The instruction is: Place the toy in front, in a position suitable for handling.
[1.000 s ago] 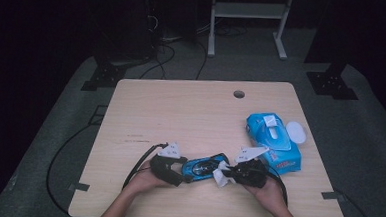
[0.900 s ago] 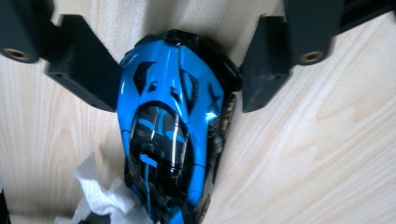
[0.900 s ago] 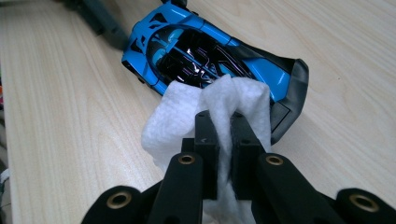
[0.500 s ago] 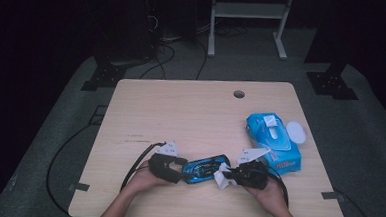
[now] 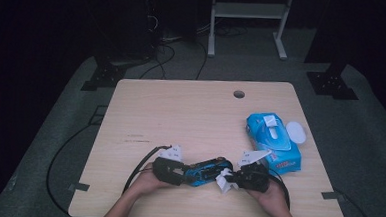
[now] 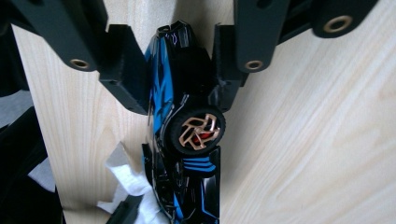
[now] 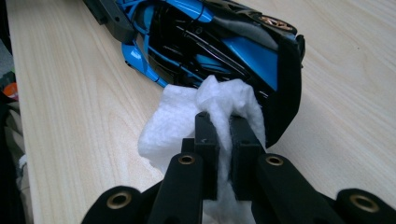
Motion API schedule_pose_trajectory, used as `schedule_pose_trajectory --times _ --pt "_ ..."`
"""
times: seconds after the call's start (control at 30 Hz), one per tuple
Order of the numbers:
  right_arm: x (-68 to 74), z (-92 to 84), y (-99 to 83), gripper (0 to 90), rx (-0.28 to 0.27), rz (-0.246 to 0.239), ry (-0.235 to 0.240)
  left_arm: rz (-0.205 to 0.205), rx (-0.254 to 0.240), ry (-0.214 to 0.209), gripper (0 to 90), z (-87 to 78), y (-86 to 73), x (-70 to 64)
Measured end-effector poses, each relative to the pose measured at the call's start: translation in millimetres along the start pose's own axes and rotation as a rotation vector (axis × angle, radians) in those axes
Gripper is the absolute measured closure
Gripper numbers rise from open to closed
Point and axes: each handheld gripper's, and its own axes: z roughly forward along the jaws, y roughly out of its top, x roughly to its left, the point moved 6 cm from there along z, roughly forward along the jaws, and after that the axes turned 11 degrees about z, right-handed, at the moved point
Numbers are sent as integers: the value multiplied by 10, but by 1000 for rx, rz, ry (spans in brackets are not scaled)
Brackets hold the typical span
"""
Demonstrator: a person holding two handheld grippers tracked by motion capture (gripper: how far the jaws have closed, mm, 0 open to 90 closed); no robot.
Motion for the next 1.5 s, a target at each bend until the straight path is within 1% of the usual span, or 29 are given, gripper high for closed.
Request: schedule_pose_trajectory --times 0.03,0.07,0.13,0.23,0.27,0.33,0.4,0.5,0.57,0.63,0.7,0.77,0.8,0.87,0.9,0.97,1.0,1.03,1.07,1.13,1.17,1.2,1.23,1.3,1.33,1.37,1.4,1.43,1.5 --pt "1 -1 -1 835 2 0 -3 13 -3 8 609 -2 10 -9" --pt "2 -4 1 835 3 -1 -5 47 2 26 618 -5 19 -14" --pt "33 -25 28 834 -10 -2 11 74 -3 41 643 -11 35 -19" --pt "136 -71 127 834 -49 -20 37 132 4 98 666 -23 56 -17" --pt "173 -84 175 833 -62 -29 42 139 12 125 677 -28 54 -3" --pt "240 -103 292 833 -96 -40 60 148 21 166 684 -32 46 22" --pt "302 -85 447 833 -129 -47 69 143 12 160 686 -43 32 40" --pt "381 30 644 833 -138 -67 64 156 7 156 686 -50 22 39" --pt "426 135 738 832 -120 -84 63 155 4 155 686 -51 19 44" --pt "474 287 807 828 -86 -106 47 155 2 157 686 -62 9 54" --pt "466 316 841 829 -91 -106 48 147 0 163 686 -88 -14 79" --pt "407 286 835 828 -89 -98 25 141 -8 160 686 -91 -21 88" --pt "336 251 816 829 -93 -88 4 142 -8 161 686 -88 -19 87" --pt "202 175 782 829 -108 -45 -19 143 -7 162 686 -81 -14 80" --pt "169 155 780 829 -112 -33 -22 143 -10 160 685 -76 -12 77" --pt "199 170 786 829 -115 -23 -17 146 -7 157 685 -73 -11 75" --pt "252 206 801 829 -120 -40 -7 142 -11 155 685 -71 -12 76" --pt "350 273 823 828 -117 -57 25 139 -12 153 685 -72 -14 78" --pt "416 316 836 827 -115 -67 35 127 -11 145 684 -75 -18 74" --pt "531 396 873 826 -113 -117 22 122 0 139 681 -108 -35 75" --pt "540 399 889 827 -105 -121 29 125 2 139 683 -116 -41 73" --pt "516 386 888 827 -102 -112 33 130 4 138 685 -119 -45 76" --pt "477 367 883 827 -102 -105 29 126 -2 139 685 -116 -45 80" --pt "341 302 852 828 -105 -94 -31 121 -6 138 686 -108 -44 84" --pt "284 266 839 828 -111 -73 -41 118 -10 135 686 -96 -40 81" --pt "247 245 833 828 -117 -50 -36 122 -12 134 687 -83 -34 80" --pt "258 245 830 828 -122 -39 -30 125 -9 132 686 -77 -31 77" --pt "290 258 833 828 -125 -44 -23 128 -7 131 686 -70 -27 73" --pt "439 332 851 826 -128 -57 42 125 -1 129 686 -65 -31 66"
